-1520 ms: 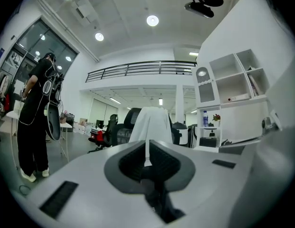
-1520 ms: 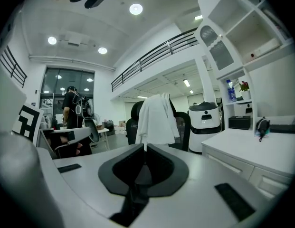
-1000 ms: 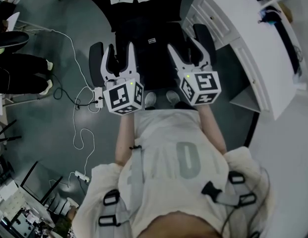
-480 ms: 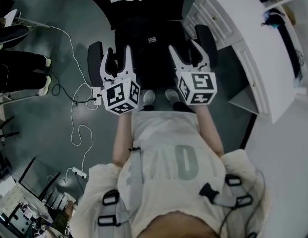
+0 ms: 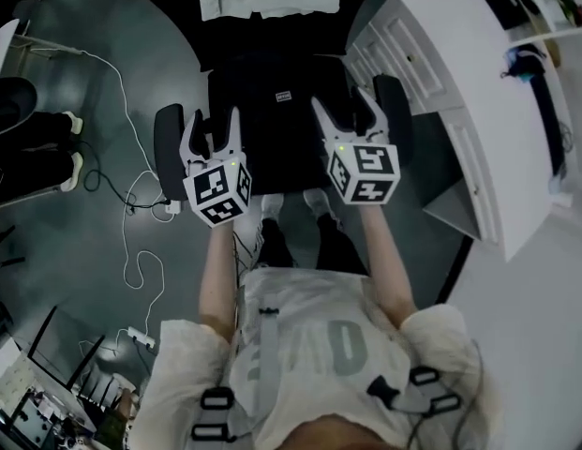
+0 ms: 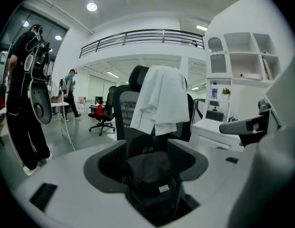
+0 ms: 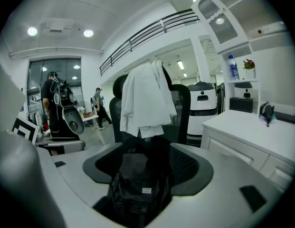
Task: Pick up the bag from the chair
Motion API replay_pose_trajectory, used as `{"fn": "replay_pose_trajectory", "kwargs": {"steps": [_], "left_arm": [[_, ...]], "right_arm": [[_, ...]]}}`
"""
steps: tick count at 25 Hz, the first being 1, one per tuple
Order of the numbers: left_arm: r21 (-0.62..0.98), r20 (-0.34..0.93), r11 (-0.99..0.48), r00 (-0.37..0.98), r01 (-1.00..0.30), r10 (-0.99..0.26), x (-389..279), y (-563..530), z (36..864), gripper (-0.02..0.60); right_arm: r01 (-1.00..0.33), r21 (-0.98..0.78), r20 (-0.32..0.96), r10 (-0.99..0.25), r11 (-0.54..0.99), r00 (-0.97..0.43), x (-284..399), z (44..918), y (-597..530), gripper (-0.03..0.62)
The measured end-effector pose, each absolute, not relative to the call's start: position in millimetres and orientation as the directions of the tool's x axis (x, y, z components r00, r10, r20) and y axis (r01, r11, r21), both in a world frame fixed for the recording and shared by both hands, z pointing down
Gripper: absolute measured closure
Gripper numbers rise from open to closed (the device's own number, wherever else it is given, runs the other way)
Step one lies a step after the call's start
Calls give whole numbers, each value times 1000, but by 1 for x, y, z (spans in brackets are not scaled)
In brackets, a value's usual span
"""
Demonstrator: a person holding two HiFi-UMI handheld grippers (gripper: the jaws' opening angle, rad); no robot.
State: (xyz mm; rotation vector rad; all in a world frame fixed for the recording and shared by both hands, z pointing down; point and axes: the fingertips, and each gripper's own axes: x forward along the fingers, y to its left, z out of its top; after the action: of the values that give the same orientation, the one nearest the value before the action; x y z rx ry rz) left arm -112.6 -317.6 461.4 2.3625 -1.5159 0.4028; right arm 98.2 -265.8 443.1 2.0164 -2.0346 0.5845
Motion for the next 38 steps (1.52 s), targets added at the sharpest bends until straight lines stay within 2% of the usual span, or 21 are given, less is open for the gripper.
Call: {"fn": "replay_pose_trajectory", "kwargs": {"steps": [8,16,23,30,35,38], "left_arm": [[92,526,-361,353,-928,-774,-120,-375,619,318],[118,663,-268,277,-956,-696,-137,-390,774,314],[142,726,-219,252,-965,-640,-135,-383,847,293],[223,730,-197,297,-955,-615,-134,-384,865,296],[279,746,-229,360,-933,-560,-119,-382,871,398],[279,747,-267,384,-922,-544,-109,-381,869,467]], "right_arm": [[-995,-95,524,-851,-26,-28,124,580,-328,313],[-993,-116,637,-770,-37,-45,119,723,-355,309],[-988,-115,726,-688,-107,-9,131,819,-353,283],[-955,-231,768,-638,-185,-62,133,870,-350,283],[-918,-295,763,-644,-265,-59,136,882,-346,291],[-939,-253,769,-637,-233,-49,129,877,-345,378]]}}
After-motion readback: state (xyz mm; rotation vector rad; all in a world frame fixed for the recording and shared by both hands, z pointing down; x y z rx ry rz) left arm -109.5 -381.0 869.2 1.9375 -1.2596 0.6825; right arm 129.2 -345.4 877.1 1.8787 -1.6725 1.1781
